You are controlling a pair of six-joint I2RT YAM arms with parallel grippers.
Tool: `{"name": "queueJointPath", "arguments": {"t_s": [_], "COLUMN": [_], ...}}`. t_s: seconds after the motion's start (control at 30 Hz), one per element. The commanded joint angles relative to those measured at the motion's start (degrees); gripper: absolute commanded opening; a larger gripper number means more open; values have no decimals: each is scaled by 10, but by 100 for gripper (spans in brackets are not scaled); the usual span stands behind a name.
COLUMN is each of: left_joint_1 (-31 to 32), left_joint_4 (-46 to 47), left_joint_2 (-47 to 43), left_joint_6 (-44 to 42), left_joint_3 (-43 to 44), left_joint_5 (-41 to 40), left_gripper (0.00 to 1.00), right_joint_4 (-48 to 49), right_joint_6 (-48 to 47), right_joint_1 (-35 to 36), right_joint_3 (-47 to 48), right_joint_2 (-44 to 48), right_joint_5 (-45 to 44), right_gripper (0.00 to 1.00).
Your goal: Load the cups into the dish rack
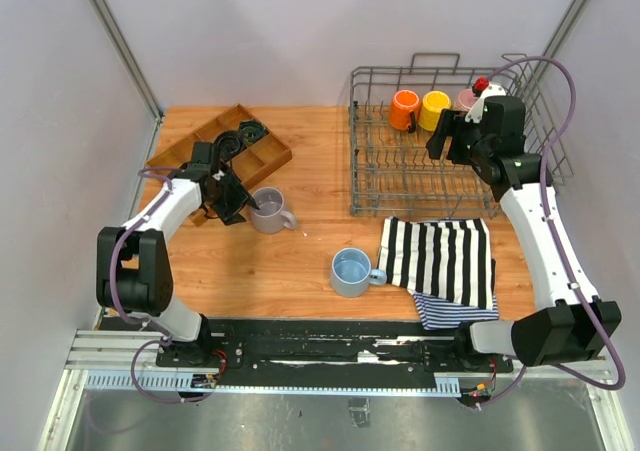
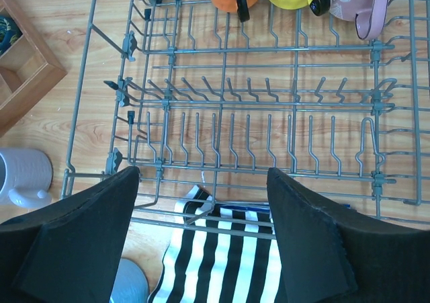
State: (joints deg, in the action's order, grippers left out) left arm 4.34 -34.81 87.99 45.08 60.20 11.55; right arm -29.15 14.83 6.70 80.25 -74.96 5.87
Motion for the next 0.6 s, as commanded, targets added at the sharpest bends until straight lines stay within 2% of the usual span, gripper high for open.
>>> {"name": "queueJointPath", "arguments": {"t_s": [0.0, 0.4, 0.5, 0.57], "left_joint_1": [4, 30, 37, 40], "left_joint_4": [-17, -48, -49, -50], "left_joint_2": [23, 99, 115, 121], "left_joint_6": [-10, -43, -45, -46], "left_joint_3": [30, 83, 90, 91], "left_joint_5": [-24, -75, -81, -82], "left_gripper": [53, 51, 46, 37], "right_joint_4": [-8, 0, 0, 0], "right_joint_6": [6, 13, 10, 7], "right_joint_1": [2, 2, 1, 2], "right_joint_3": [-12, -18, -18, -15], "right_joint_2": [21, 34, 37, 37], "right_joint_5": [-5, 3, 3, 3], "right_gripper": [78, 78, 78, 78]}}
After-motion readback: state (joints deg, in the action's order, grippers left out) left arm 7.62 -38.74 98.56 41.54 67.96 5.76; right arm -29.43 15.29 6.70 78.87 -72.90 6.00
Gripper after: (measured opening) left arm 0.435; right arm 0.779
